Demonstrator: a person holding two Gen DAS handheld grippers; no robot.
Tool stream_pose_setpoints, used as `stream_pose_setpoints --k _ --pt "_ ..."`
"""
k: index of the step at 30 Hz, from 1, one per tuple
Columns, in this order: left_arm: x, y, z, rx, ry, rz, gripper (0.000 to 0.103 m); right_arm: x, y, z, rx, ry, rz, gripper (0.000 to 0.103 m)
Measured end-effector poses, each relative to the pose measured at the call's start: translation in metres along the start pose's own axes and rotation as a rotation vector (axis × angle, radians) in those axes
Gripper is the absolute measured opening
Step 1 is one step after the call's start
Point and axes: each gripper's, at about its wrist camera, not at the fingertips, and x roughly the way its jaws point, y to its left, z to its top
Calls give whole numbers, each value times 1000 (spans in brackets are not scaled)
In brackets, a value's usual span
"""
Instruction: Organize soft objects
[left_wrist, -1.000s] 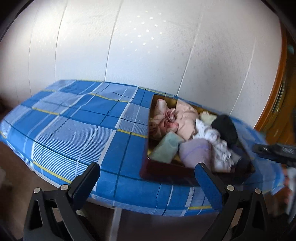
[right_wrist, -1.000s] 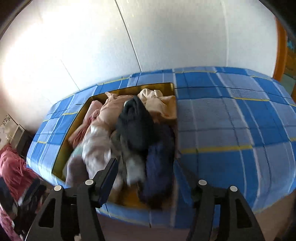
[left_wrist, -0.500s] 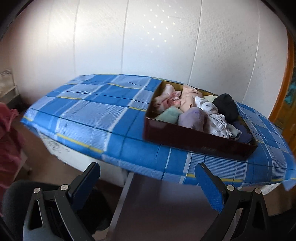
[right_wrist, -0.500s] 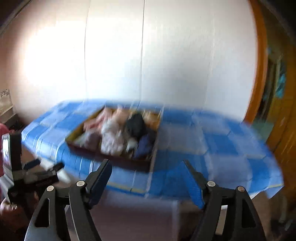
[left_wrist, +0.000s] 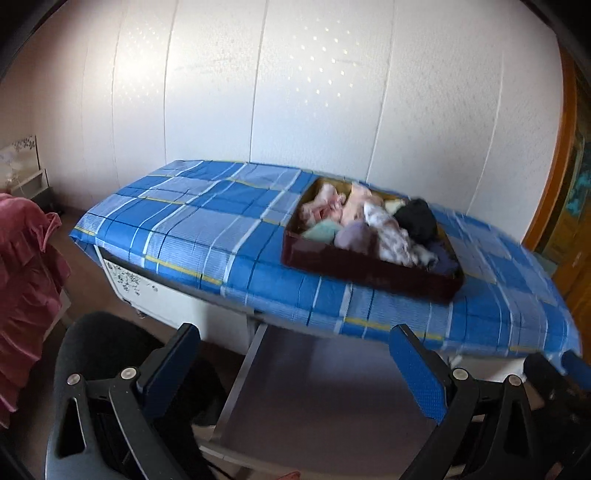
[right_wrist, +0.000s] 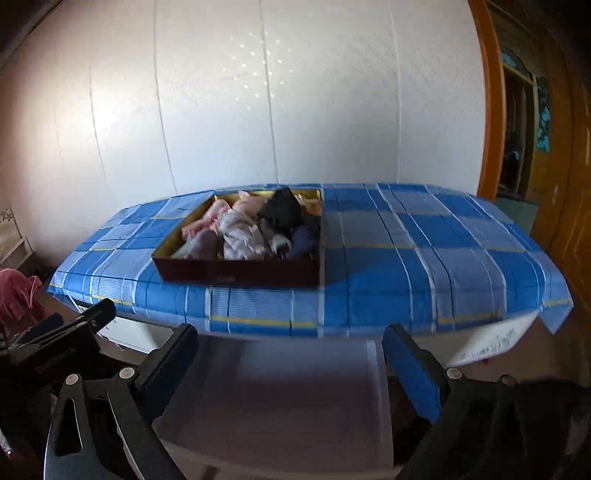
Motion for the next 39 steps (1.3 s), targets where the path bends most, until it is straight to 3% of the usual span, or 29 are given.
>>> stream_pose_setpoints --k 5,8,15,22,39 --pt "-11 -17 -20 128 7 32 103 -14 -17 -4 76 -35 -94 102" --pt "-14 -15 -20 116 7 15 103 -3 -19 -3 33 28 -163 102" --pt "-15 -18 -24 123 11 -30 103 11 -18 -18 30 110 -47 102" --pt "-13 -16 -25 112 21 -31 103 7 -7 -20 -27 108 18 102" --pt "-7 -22 -28 138 56 -35 103 5 -7 -23 -52 112 -2 101"
